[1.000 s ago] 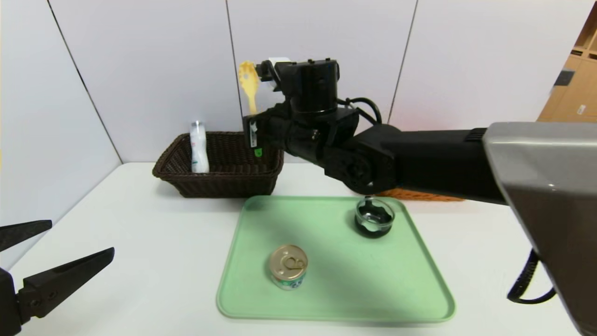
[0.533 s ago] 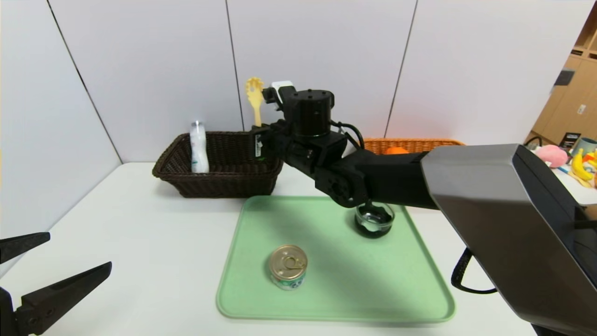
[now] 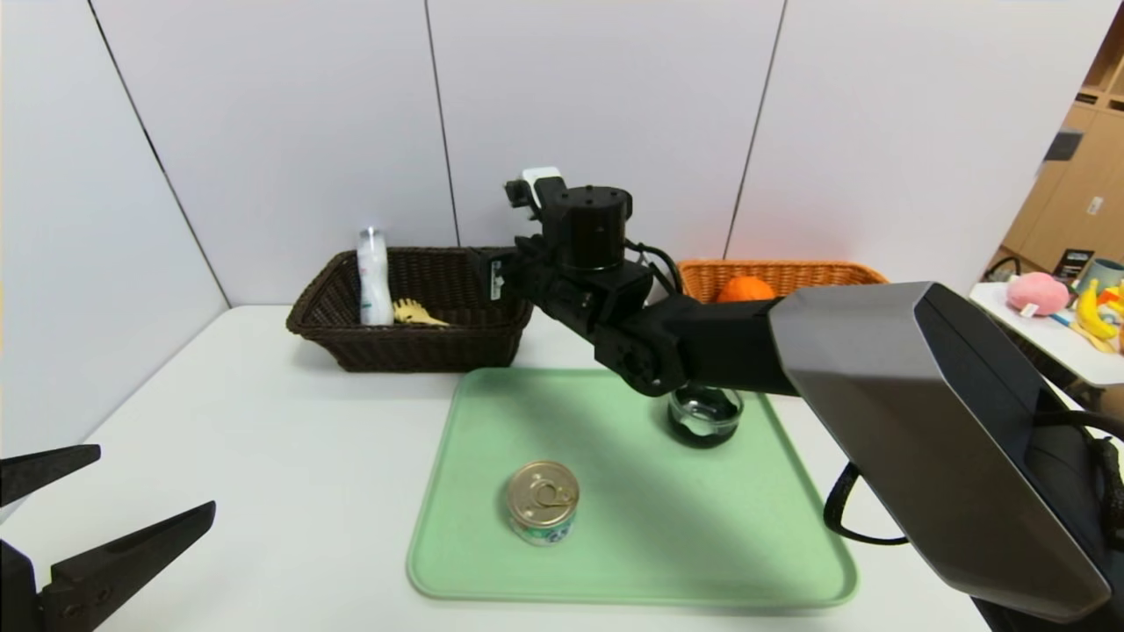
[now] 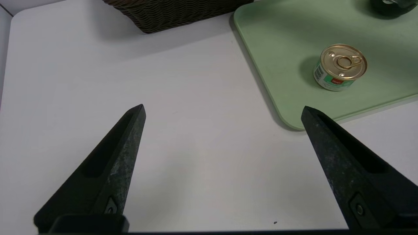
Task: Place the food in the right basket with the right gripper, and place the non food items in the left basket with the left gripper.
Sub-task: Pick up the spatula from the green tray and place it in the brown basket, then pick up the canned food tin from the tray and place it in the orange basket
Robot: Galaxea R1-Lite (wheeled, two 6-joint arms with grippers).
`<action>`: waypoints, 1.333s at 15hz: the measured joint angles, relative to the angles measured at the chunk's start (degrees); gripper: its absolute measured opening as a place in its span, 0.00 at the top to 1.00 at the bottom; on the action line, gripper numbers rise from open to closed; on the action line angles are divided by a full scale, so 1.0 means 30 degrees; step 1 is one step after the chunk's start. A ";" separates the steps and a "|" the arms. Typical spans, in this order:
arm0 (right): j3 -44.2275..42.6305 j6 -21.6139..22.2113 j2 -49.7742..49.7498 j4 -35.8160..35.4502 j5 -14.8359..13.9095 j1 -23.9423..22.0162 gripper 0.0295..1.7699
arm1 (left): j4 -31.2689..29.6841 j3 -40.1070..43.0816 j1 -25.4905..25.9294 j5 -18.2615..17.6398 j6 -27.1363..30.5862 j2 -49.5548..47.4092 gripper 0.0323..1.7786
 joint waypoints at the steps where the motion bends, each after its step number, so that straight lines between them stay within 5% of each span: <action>1: 0.0000 0.0041 -0.0126 -0.0321 0.0016 -0.0004 0.35 | -0.0041 -0.0008 0.0000 0.0008 -0.0008 0.0008 0.05; 6: 0.0073 -0.0008 -0.2710 0.1800 -0.0772 -0.0203 0.20 | -0.0150 -0.2194 -0.0020 -0.0114 -0.0138 0.1313 0.05; 10: 0.0256 0.1223 -0.6957 1.0911 -0.1849 -0.0414 0.13 | -0.2198 -0.3539 -0.0179 -0.2584 -0.0211 0.4068 0.05; 14: 0.1597 0.3633 -1.0370 1.8920 -0.1674 -0.1296 0.09 | -0.2491 -0.5274 -0.0670 -0.2491 -0.0301 0.7761 0.05; 17: 0.5900 0.4624 -1.2284 1.7973 -0.0297 -0.1345 0.07 | -0.2503 -0.5230 -0.1516 -0.1849 -0.0358 0.9415 0.05; 20: 1.2341 0.3198 -1.3645 1.2593 -0.0577 -0.1020 0.06 | -0.2528 -0.4880 -0.1768 -0.1829 -0.0366 0.9683 0.05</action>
